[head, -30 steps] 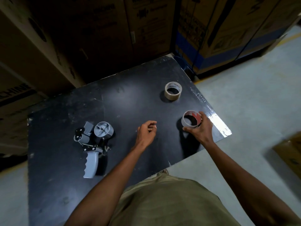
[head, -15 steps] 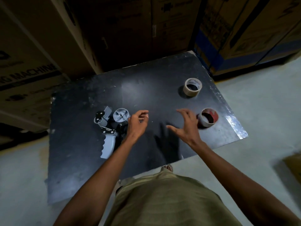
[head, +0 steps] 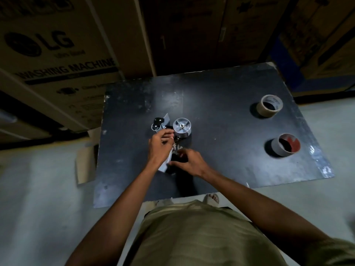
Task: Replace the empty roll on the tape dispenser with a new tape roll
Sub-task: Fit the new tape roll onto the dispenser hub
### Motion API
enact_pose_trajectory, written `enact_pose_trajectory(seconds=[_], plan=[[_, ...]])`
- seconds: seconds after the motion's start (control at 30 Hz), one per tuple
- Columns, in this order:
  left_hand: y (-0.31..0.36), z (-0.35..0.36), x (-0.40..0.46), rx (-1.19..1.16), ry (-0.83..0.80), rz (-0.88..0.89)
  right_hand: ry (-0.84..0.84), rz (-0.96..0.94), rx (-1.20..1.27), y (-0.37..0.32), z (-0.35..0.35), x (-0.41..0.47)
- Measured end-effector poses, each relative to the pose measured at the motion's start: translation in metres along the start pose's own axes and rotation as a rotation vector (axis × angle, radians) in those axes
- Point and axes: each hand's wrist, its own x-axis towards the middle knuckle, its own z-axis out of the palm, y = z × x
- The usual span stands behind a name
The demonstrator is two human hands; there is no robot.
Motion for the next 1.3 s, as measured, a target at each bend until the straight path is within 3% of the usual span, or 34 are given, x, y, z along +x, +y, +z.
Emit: enact_pose_trajectory(seconds=[0.33,0.47,0.6,0.9,1.1,1.3], plan=[[-0.027,-0.034,-0.002,-0.112,0.03,-0.121,0.016,0.33,0.371,-0.022,0.034,0.036],[-0.033,-0.038,0.004,-0.126,0.036,-0.142,-0.055,0.438,0.849,-0.028,0.046,0.044],[-0.034,-0.038,0.009,-0.142,0.033,-0.156,-0.027,0.455,1.122,-0.039,0.056,0.053],[-0.036,-0.033,0.021,-0.155,0.032,-0.205,0.106,0.498,1.126,-0.046,0.049,0.046],[-0.032,-0.024,0.02,-0.203,0.039,-0.262,0.176,0.473,0.998,-0.041,0.023,0.044],[-0.014,-0.019,0.012,-0.504,0.071,-0.461,0.156,0.443,0.951,-0.04,-0.002,0.035]])
